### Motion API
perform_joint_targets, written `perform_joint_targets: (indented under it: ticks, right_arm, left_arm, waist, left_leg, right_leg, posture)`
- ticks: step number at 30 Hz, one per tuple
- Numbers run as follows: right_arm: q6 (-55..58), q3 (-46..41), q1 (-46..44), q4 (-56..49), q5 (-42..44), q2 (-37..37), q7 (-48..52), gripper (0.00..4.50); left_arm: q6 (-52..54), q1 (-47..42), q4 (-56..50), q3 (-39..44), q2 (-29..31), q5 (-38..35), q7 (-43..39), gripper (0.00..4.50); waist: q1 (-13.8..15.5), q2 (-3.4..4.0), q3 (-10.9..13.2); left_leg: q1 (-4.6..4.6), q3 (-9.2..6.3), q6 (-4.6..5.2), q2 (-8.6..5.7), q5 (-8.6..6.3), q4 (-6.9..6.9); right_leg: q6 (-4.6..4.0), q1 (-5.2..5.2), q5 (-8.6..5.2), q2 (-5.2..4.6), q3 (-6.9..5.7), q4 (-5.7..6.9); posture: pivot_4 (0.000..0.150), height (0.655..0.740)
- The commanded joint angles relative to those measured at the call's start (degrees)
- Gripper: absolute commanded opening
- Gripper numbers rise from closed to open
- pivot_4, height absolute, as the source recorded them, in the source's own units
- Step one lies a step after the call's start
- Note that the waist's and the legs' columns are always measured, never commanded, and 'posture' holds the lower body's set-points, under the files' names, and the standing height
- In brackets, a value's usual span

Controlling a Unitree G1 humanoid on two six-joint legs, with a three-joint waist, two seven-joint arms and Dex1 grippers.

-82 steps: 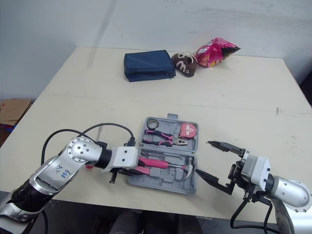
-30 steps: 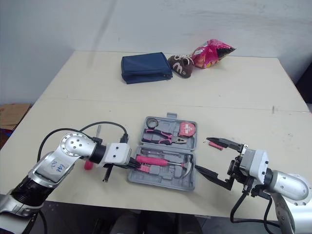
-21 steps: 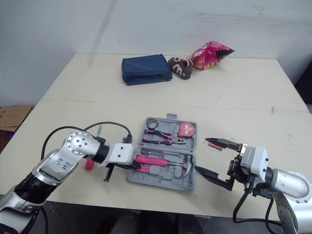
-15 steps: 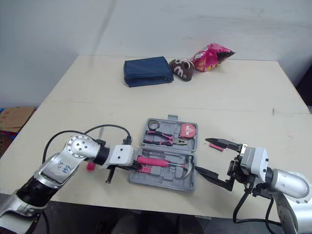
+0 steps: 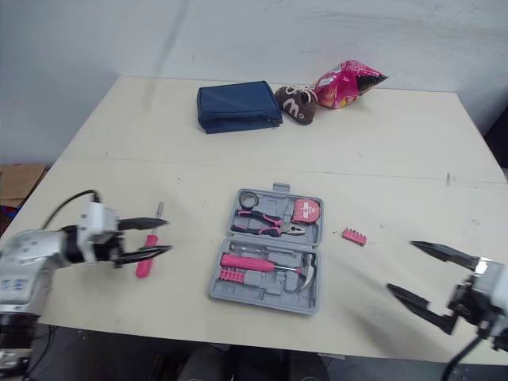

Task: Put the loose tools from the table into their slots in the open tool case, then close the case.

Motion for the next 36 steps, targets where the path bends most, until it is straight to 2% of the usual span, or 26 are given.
perform_joint_targets:
  ticks: [1,6,10,14,19,23,26,30,36]
  right_arm:
    - [-6.1,-5.7,1.1,9.0,-1.0,-0.1,1.9,4.50]
    - [-12.9,-9.6,1.6,23.0,-2.7,-1.0,1.9,4.50]
    - [-17.5,-11.0,1.1,32.8,-3.6,-2.5,1.7,4.50]
    - [-19.4,-10.1,0.5,37.3,-2.9,-3.3,2.4,4.50]
    - [-15.4,-5.4,-1.1,28.8,-1.1,-1.2,1.5,4.50]
    - [-0.1,2.8,0.4,10.1,-1.4,-0.1,-7.6,4.50]
    - [8.1,7.3,-1.2,1.5,-2.5,-1.0,-13.5,4.50]
    - [12.1,14.1,-6.3,-0.2,-6.1,-3.5,-14.2,4.50]
    - [13.1,23.3,-18.4,6.7,-8.6,-3.6,-11.4,4.50]
  left_arm:
    - [-2.5,5.9,5.7,7.4,2.9,0.4,0.4,4.42]
    - [-6.3,13.4,14.1,15.5,4.0,0.0,2.0,4.42]
    - [-8.0,13.3,16.3,17.2,3.8,-0.9,2.2,4.42]
    - [-6.5,11.1,12.9,16.2,2.8,-2.0,2.6,4.42]
    - [-1.8,7.3,4.6,12.4,1.3,-3.8,1.8,4.42]
    - [2.0,2.4,-5.9,5.6,0.2,-4.5,1.1,4.42]
    - [7.7,-0.1,-13.2,1.5,-0.7,-7.5,0.3,4.42]
    - [14.7,-1.4,-23.2,-5.7,-1.1,-10.8,-2.8,4.42]
    - [18.5,-6.5,-31.4,-13.5,-3.7,-12.5,-4.4,4.42]
  waist:
    - [-0.4,-0.03,0.0]
    - [-1.0,-0.03,0.0]
    - [-0.9,0.03,0.0]
    - [-1.1,0.08,0.0]
    - [-1.3,0.12,0.0]
    - [-1.5,0.14,0.0]
    - [-1.3,0.14,0.0]
    - [-1.1,0.13,0.0]
    - [-1.0,0.09,0.1]
  left_leg:
    - [0.01,0.00,-0.02,0.01,-0.03,-0.04]
    - [0.07,0.01,-0.07,0.01,-0.04,-0.45]
    - [0.13,0.01,-0.16,0.01,-0.02,-0.69]
    - [0.18,0.01,-0.21,0.00,-0.01,-0.70]
    - [0.20,0.05,-0.21,0.00,0.03,-0.71]
    - [0.20,0.08,-0.26,0.03,0.09,-0.72]
    - [0.19,0.09,-0.27,0.00,0.14,-0.69]
    - [0.18,0.12,-0.29,-0.03,0.17,-0.68]
    - [0.08,0.14,-0.25,0.02,0.18,-0.30]
  right_leg:
    - [0.00,0.00,0.00,-0.03,0.02,-0.05]
    - [-0.09,-0.04,-0.01,-0.11,0.01,-0.34]
    - [-0.20,-0.08,-0.07,-0.12,-0.03,-0.38]
    - [-0.21,-0.04,-0.07,-0.17,-0.04,-0.36]
    - [-0.18,-0.02,-0.05,-0.15,-0.02,-0.32]
    - [-0.15,-0.06,-0.04,-0.06,-0.01,-0.24]
    - [-0.11,-0.07,-0.02,-0.05,0.00,-0.15]
    - [-0.08,-0.08,-0.01,0.00,0.03,-0.15]
    - [0.00,-0.07,0.03,0.19,0.09,-0.02]
  posture:
    - [0.150,0.7400]
    - [0.150,0.7400]
    - [0.150,0.7400]
    - [0.150,0.7400]
    - [0.150,0.7400]
    - [0.150,0.7400]
    - [0.150,0.7400]
    - [0.150,0.7400]
    - [0.150,0.7400]
